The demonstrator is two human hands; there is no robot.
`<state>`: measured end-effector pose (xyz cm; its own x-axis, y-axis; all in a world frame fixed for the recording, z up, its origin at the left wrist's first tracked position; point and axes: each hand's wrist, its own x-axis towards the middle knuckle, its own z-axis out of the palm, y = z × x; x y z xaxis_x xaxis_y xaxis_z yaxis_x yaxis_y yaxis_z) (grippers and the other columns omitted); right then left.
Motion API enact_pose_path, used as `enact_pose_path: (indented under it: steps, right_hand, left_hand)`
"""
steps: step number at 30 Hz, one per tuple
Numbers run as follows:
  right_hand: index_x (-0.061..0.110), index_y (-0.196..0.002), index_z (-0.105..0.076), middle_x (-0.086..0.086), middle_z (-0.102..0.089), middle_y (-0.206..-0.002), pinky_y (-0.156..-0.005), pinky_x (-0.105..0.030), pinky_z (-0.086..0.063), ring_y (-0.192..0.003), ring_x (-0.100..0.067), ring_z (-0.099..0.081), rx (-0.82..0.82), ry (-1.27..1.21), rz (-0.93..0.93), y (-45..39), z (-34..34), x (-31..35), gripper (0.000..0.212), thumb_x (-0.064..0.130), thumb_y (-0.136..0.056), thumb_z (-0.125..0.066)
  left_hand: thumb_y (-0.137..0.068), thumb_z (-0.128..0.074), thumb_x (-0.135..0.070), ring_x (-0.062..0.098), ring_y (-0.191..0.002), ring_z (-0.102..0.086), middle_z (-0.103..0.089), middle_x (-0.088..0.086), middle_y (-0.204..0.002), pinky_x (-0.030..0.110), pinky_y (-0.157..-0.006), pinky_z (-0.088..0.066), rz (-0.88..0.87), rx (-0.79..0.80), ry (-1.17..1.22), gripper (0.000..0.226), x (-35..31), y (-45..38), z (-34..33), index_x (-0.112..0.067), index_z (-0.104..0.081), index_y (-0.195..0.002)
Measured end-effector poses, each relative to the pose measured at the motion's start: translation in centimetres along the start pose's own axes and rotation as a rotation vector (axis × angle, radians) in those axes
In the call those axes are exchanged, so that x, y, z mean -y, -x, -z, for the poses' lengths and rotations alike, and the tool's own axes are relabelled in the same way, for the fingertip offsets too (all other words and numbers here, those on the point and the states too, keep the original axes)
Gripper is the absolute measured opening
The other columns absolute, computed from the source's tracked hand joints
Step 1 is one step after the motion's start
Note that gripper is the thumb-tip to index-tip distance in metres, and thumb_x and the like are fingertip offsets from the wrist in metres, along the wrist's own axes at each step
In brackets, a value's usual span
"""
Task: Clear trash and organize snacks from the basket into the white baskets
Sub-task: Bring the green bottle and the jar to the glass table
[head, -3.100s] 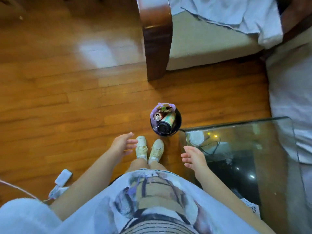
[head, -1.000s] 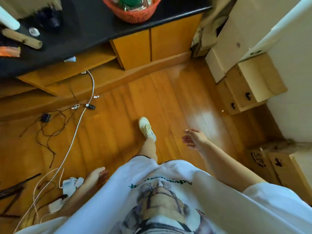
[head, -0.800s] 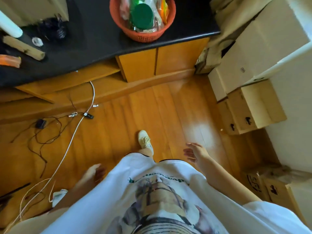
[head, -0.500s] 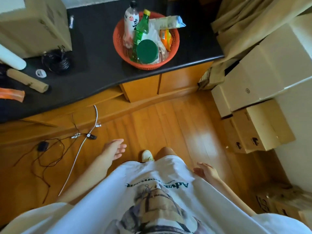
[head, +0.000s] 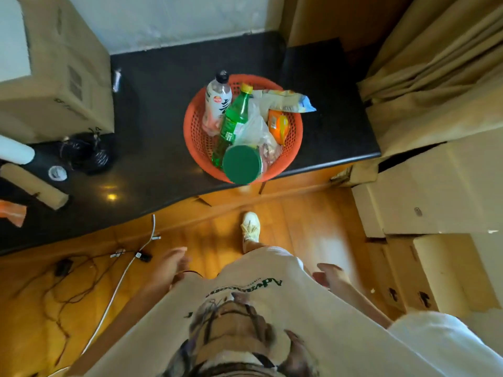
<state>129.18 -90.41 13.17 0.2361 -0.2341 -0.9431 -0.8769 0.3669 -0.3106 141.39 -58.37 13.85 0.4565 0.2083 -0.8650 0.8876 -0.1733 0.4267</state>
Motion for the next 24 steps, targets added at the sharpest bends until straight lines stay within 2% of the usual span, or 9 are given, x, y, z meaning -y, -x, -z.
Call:
enact_pose_path:
  steps: [2, 4, 9, 12, 14, 16, 18, 21, 24]
  right_hand:
    - [0.009, -0.102, -0.051, -0.009, -0.06, -0.058, -0.058, -0.026, -0.039, -0.046, -0.016, -0.06, -0.087, -0.019, 0.027, -2.6, -1.7, 5.1, 0.011, 0.01, -0.095, -0.042]
    - [0.011, -0.096, -0.053, -0.009, -0.055, -0.065, -0.055, -0.024, -0.036, -0.052, -0.018, -0.054, -0.107, 0.029, 0.095, -4.9, -4.9, 11.7, 0.01, 0.009, -0.094, -0.043]
    - [0.01, -0.103, -0.058, -0.007, -0.059, -0.072, -0.046, -0.016, -0.042, -0.057, -0.012, -0.054, -0.011, 0.265, 0.381, -7.0, -10.4, 20.9, 0.019, 0.002, -0.086, -0.054]
    - [0.016, -0.12, -0.052, -0.001, -0.059, -0.103, -0.071, -0.015, -0.046, -0.089, -0.011, -0.054, 0.02, 0.681, 0.657, -7.8, -12.4, 23.4, 0.055, 0.002, -0.071, -0.069]
    - [0.02, -0.135, -0.041, -0.002, -0.046, -0.132, -0.094, -0.028, -0.042, -0.118, -0.014, -0.044, 0.079, 0.92, 0.899, -9.0, -13.0, 23.5, 0.085, 0.008, -0.061, -0.081]
    - [0.023, -0.142, -0.03, -0.004, -0.031, -0.148, -0.104, -0.036, -0.037, -0.134, -0.021, -0.033, 0.126, 1.093, 1.059, -10.3, -13.2, 23.3, 0.103, 0.02, -0.056, -0.087]
    - [0.027, -0.143, -0.025, -0.006, -0.025, -0.152, -0.107, -0.043, -0.035, -0.138, -0.027, -0.03, 0.128, 1.176, 1.139, -11.7, -13.6, 23.1, 0.109, 0.029, -0.054, -0.088]
    - [0.025, -0.137, -0.026, -0.012, -0.035, -0.148, -0.108, -0.048, -0.035, -0.137, -0.03, -0.034, 0.099, 1.111, 1.277, -12.7, -14.3, 22.8, 0.104, 0.036, -0.054, -0.087]
    - [0.022, -0.131, -0.033, -0.013, -0.043, -0.142, -0.107, -0.048, -0.037, -0.135, -0.031, -0.037, 0.102, 1.035, 1.36, -13.2, -14.5, 22.6, 0.091, 0.035, -0.059, -0.086]
  left_hand:
    - [-0.096, -0.047, -0.02, 0.026, -0.097, -0.058, -0.059, 0.014, -0.105, 0.033, -0.079, -0.043, 0.044, -0.048, 0.023, 0.023, -2.0, -0.6, 0.6, -0.006, -0.057, -0.111]
    - [-0.094, -0.048, -0.019, 0.031, -0.108, -0.056, -0.059, 0.015, -0.111, 0.038, -0.087, -0.043, 0.059, -0.119, 0.062, 0.027, -4.1, -1.7, 0.7, -0.004, -0.058, -0.114]
    - [-0.095, -0.046, -0.015, 0.019, -0.085, -0.056, -0.061, 0.012, -0.106, 0.029, -0.067, -0.043, 0.05, -0.181, 0.215, 0.027, -8.9, -3.9, -0.9, -0.008, -0.058, -0.118]
    - [-0.094, -0.048, -0.015, 0.014, -0.081, -0.058, -0.064, 0.007, -0.104, 0.029, -0.069, -0.044, -0.022, -0.146, 0.246, 0.022, -12.9, -5.4, -3.2, -0.014, -0.059, -0.113]
    - [-0.093, -0.051, -0.009, 0.015, -0.092, -0.058, -0.061, 0.002, -0.107, 0.03, -0.075, -0.046, -0.1, -0.047, 0.247, 0.027, -16.0, -6.8, -5.0, -0.012, -0.056, -0.119]
    - [-0.089, -0.056, -0.005, 0.017, -0.106, -0.054, -0.057, -0.003, -0.11, 0.029, -0.081, -0.045, -0.186, -0.007, 0.232, 0.033, -18.8, -8.4, -7.0, -0.015, -0.054, -0.121]
    - [-0.085, -0.061, -0.005, 0.013, -0.112, -0.048, -0.051, -0.005, -0.118, 0.025, -0.085, -0.041, -0.266, -0.002, 0.178, 0.044, -21.0, -10.2, -8.9, -0.017, -0.049, -0.126]
    - [-0.079, -0.07, -0.013, 0.013, -0.125, -0.039, -0.04, -0.001, -0.137, 0.028, -0.1, -0.033, -0.318, 0.055, 0.05, 0.062, -23.1, -13.0, -11.1, -0.017, -0.041, -0.134]
    - [-0.066, -0.078, -0.016, 0.021, -0.126, -0.046, -0.048, 0.008, -0.138, 0.037, -0.109, -0.035, -0.363, 0.11, -0.014, 0.07, -24.3, -14.6, -12.3, -0.013, -0.048, -0.129]
